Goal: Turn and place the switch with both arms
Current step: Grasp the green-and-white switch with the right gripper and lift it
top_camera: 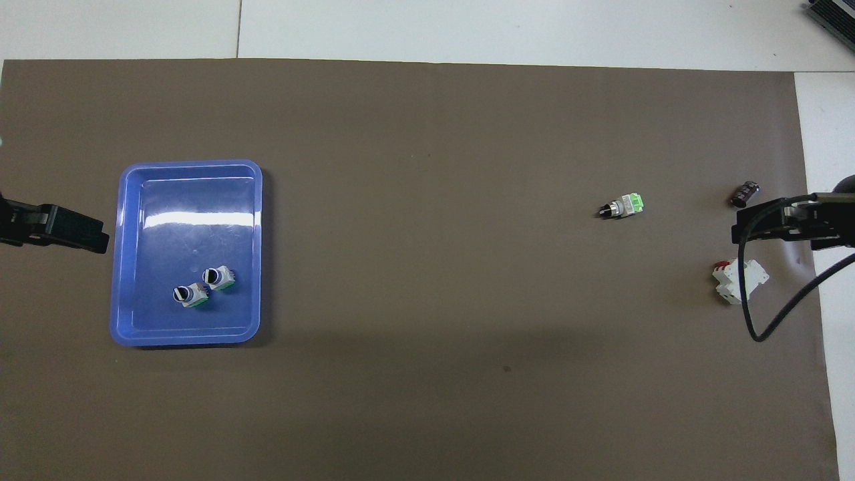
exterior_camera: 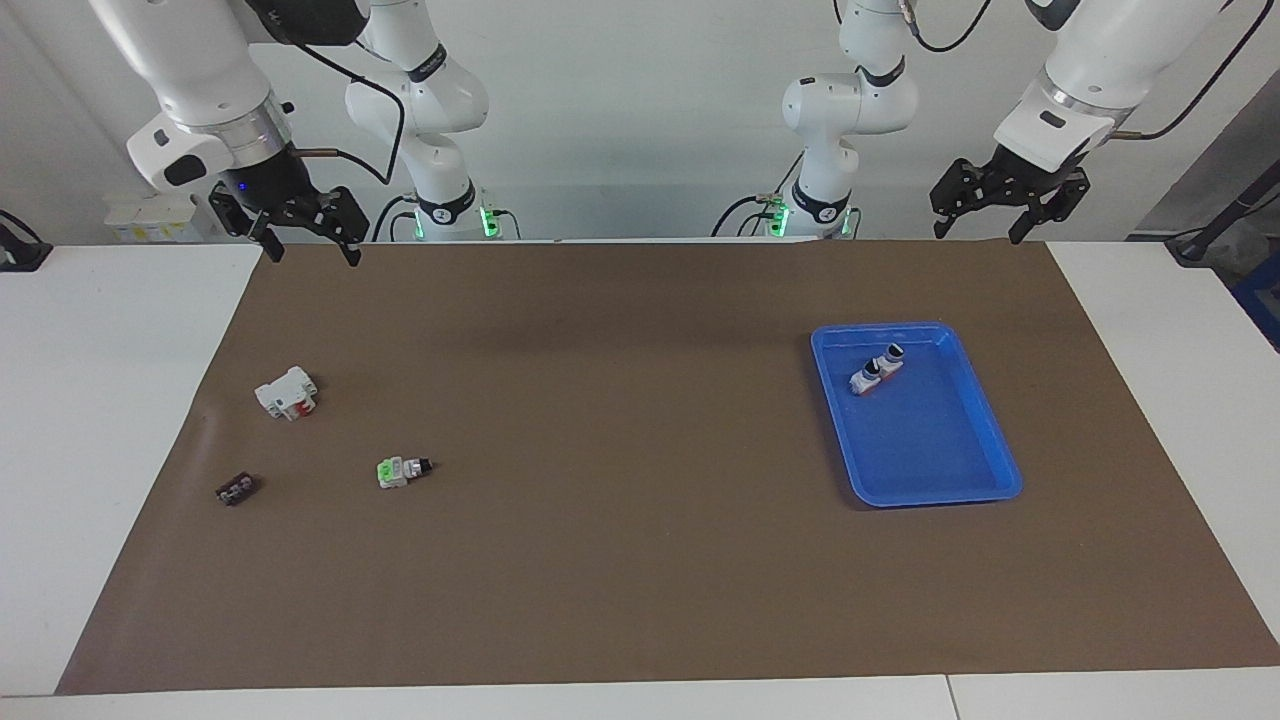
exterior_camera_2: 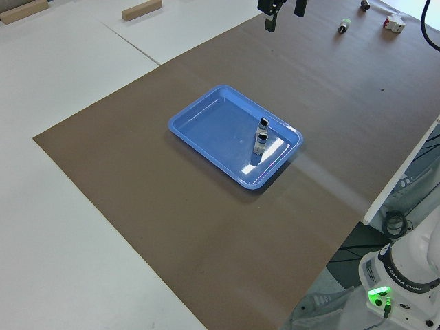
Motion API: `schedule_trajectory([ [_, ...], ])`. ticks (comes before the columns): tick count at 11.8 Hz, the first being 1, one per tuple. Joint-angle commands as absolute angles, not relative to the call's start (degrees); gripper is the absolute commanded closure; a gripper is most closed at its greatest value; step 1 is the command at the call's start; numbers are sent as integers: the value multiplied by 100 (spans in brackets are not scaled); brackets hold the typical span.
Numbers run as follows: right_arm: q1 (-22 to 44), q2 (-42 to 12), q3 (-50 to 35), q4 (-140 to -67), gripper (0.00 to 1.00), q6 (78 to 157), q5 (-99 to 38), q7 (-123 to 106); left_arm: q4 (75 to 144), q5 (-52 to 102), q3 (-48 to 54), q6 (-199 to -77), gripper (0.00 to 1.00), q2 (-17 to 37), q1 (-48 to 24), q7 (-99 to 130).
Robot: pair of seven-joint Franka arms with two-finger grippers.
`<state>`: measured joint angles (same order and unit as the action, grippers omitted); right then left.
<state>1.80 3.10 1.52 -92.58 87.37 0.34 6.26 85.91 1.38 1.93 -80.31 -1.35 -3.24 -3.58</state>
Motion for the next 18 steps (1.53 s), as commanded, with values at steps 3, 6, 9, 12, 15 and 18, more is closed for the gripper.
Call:
schedule_trajectory([
  [3,106,308,132,-9255,0,8745,141,536,8736,53,220,-8016,0,-272,-281,-316],
  [6,184,325,132,-9272,0,8912,184,562,8736,53,220,-8016,0,-273,-281,-316],
  [9,-114,273,167,-9255,0,9411,70,1611,8745,53,220,-8016,0,-272,-281,-316],
  [12,-88,203,167,-9342,0,9851,114,2573,8736,53,220,-8016,0,-272,-281,-316],
  [15,-105,185,167,-9877,0,10650,176,3241,8745,53,220,-8016,0,-272,-281,-316],
  [18,-106,-394,167,-9870,0,10976,193,4469,8736,53,220,-8016,0,-272,-281,-316],
])
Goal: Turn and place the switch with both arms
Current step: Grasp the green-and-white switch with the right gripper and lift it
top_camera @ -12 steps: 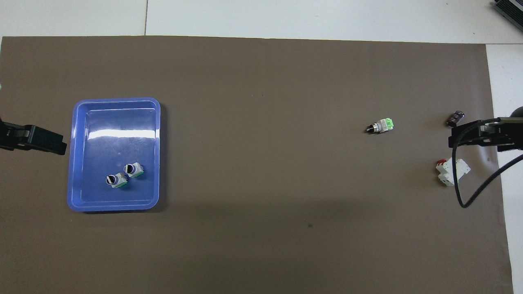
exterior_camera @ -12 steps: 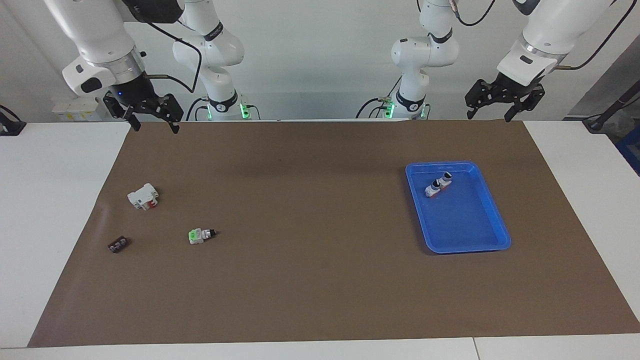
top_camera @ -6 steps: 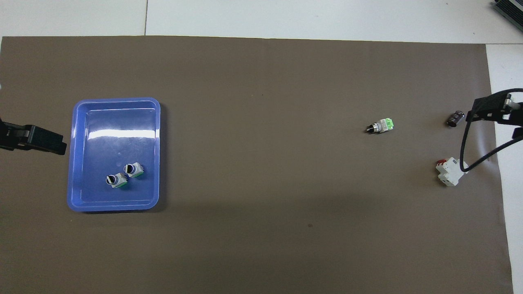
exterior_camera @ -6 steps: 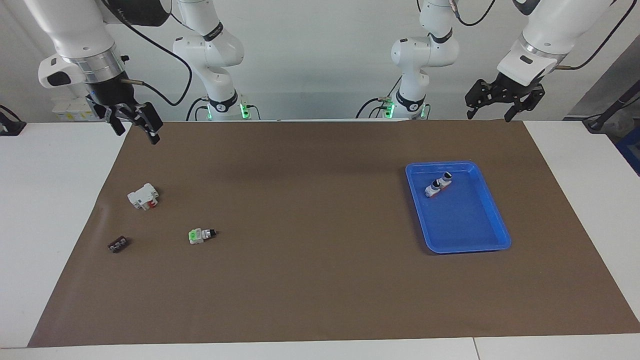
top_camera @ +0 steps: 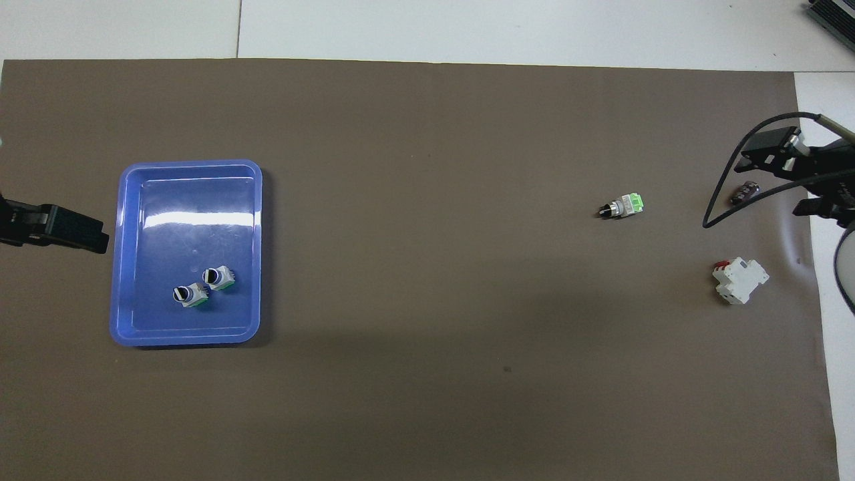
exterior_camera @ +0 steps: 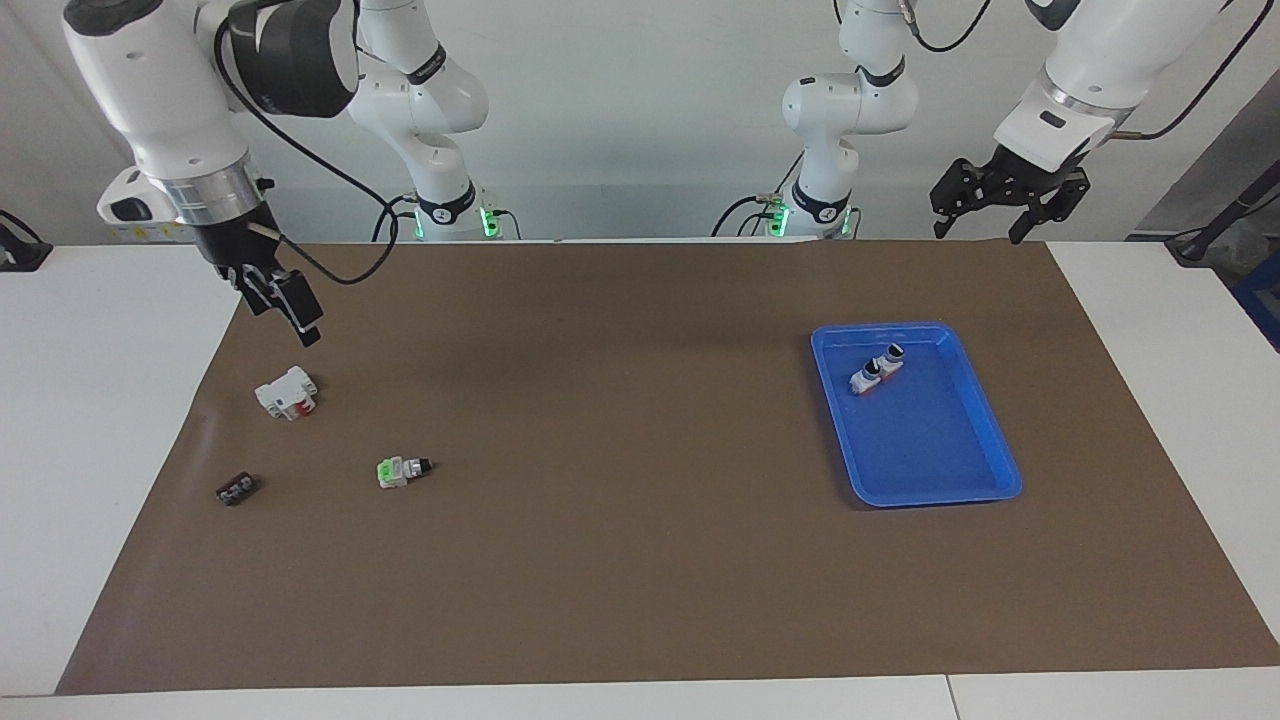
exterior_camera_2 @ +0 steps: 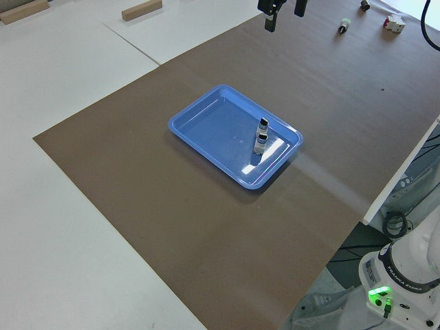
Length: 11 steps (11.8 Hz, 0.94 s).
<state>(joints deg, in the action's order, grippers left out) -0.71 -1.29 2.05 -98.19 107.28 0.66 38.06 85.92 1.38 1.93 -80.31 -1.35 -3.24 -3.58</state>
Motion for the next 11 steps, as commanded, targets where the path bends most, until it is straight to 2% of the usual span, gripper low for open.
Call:
schedule_trajectory([
  [1,-114,-587,167,-9879,0,11030,193,5004,8745,53,220,-8016,0,-272,-281,-316],
  [7,-158,-1545,167,-10028,0,11926,106,6775,8736,53,220,-8016,0,-272,-281,-316],
  [11,-88,-1924,132,-10257,0,12514,70,7240,8736,53,220,-8016,0,-272,-281,-316],
])
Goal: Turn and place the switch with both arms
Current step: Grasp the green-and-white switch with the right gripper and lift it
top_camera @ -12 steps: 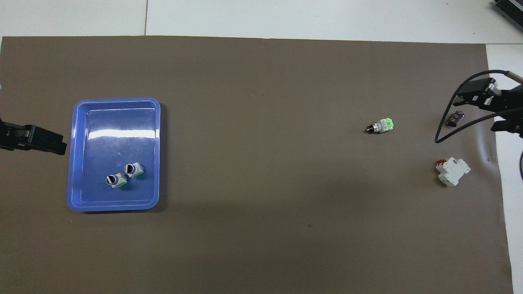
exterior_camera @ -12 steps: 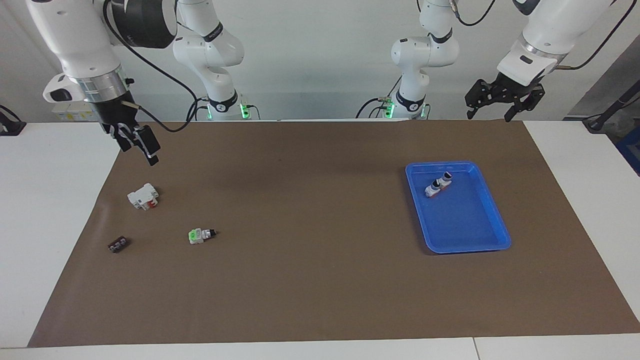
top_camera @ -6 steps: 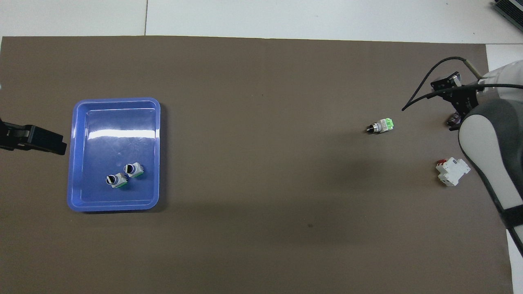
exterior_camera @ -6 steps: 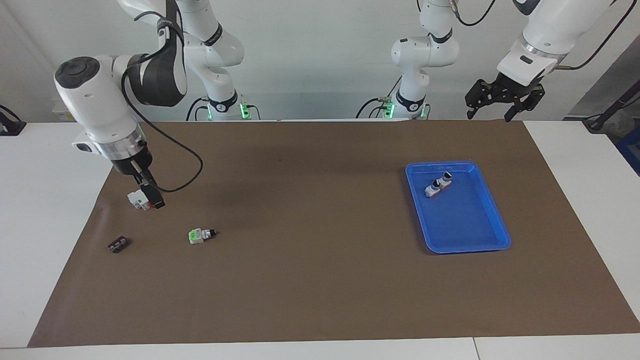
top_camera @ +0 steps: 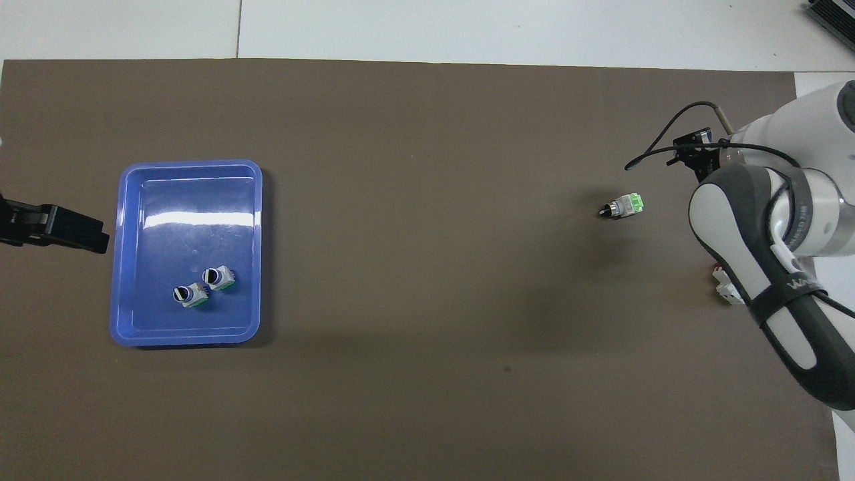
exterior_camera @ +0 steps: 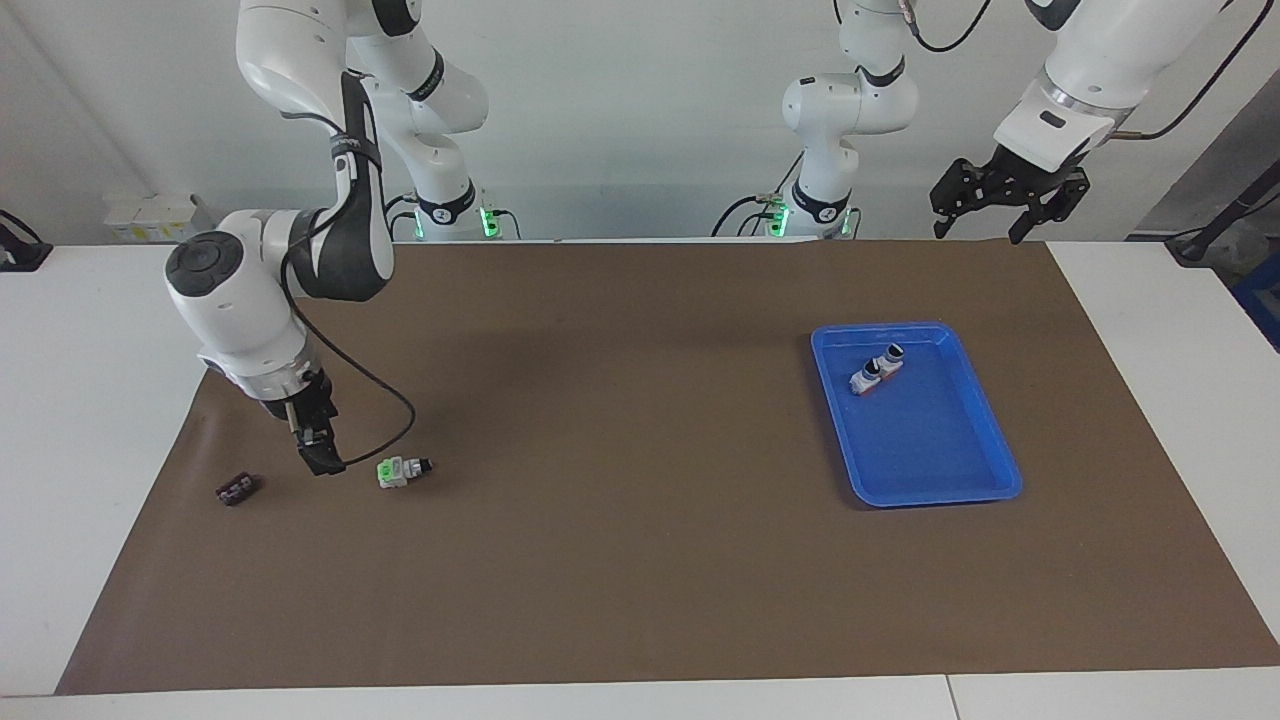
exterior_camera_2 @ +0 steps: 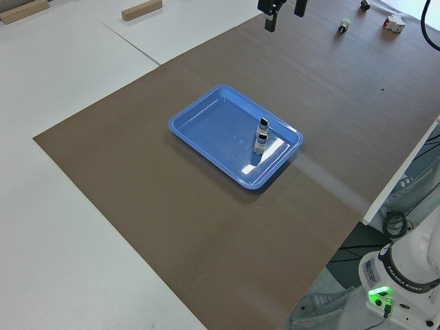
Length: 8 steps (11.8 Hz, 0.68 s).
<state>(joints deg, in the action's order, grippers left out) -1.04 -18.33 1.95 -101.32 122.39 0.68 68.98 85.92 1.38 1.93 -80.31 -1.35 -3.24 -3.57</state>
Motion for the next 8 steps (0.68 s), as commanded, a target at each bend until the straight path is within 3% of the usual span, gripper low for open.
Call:
schedule_trajectory([
  [1,-62,-2012,123,-10248,0,12568,-52,7242,8745,53,220,-8016,0,-272,-281,-316],
  [8,192,-2162,97,-11020,0,13358,-281,7163,8745,53,220,-8016,0,-272,-281,-316],
])
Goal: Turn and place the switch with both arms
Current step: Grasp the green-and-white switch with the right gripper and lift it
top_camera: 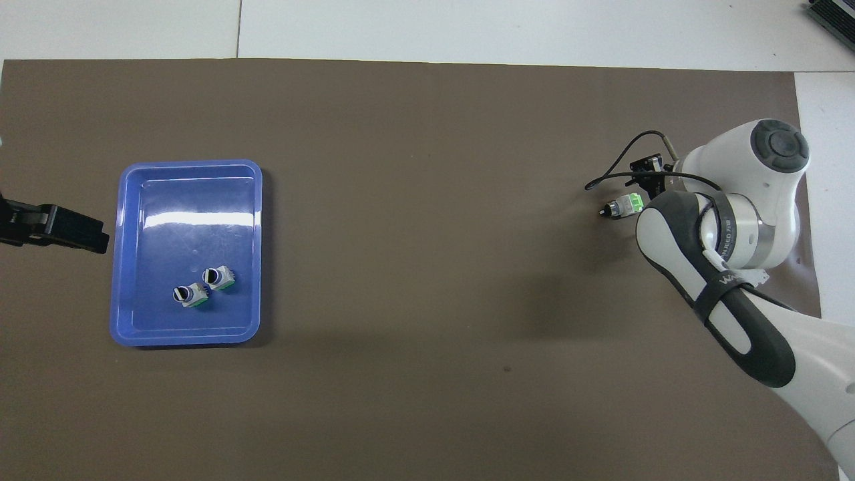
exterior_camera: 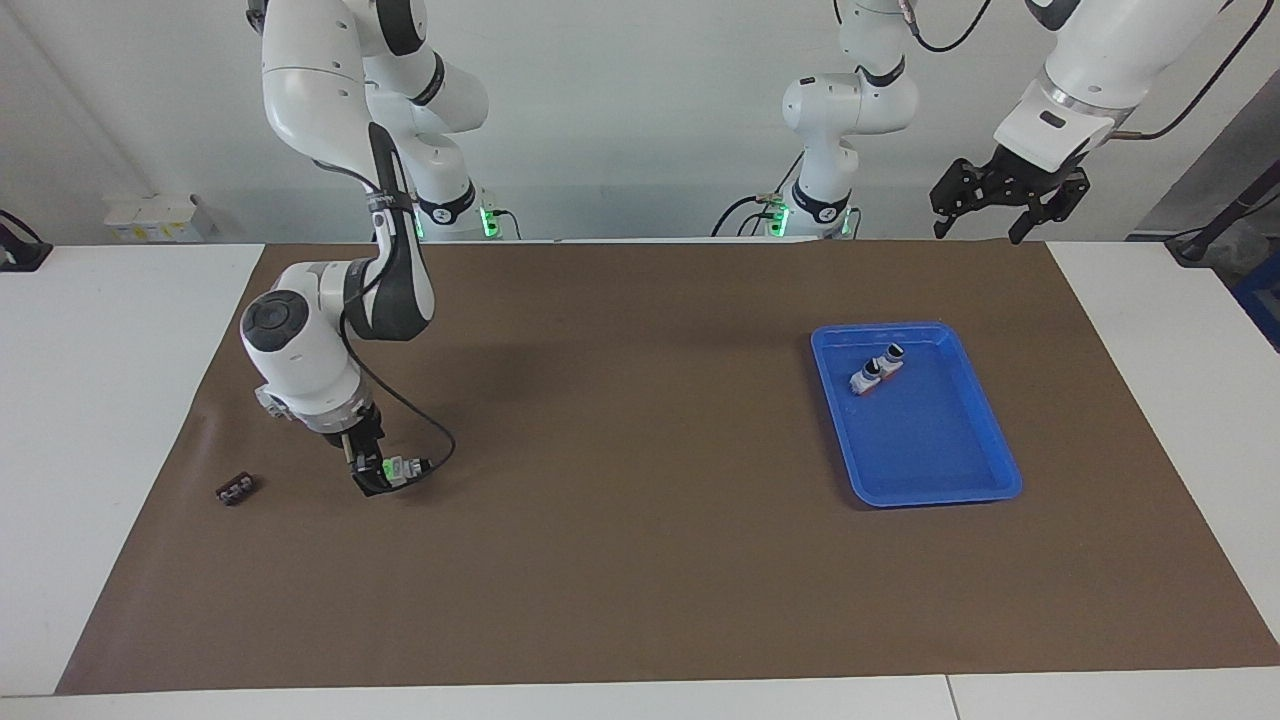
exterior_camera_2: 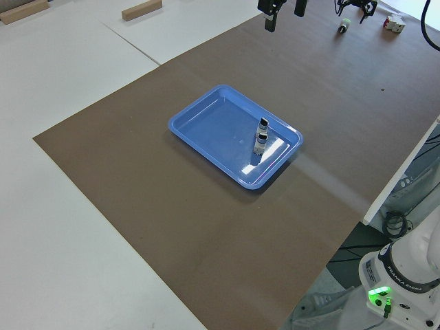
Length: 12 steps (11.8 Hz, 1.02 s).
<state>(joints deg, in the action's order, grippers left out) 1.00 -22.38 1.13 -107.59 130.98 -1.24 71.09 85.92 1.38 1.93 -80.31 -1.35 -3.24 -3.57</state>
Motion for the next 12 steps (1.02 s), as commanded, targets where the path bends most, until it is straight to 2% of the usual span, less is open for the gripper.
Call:
schedule_trajectory([
  [1,185,-2171,97,-11065,0,13412,-281,7154,8745,53,220,-8016,0,-281,-281,-316],
  [2,167,-2171,97,-11118,1,13438,-281,7128,8745,53,220,-8016,0,-273,-281,-316],
  [3,141,-2188,97,-11179,20,13465,-281,7128,8745,53,220,-8016,0,-272,-281,-316],
  [5,53,-2215,105,-11180,63,13491,-281,7058,8745,53,220,-8016,0,-272,-281,-316],
  [6,-17,-2215,97,-11171,100,13474,-281,7040,8745,53,220,-8016,0,-281,-281,-316],
  [10,61,-2180,79,-10679,100,12780,-395,7181,8745,53,220,-8016,0,-281,-281,-316],
  [12,97,-2022,-201,-10417,100,12360,-1086,7233,8745,53,220,-8016,0,-273,-281,-316],
])
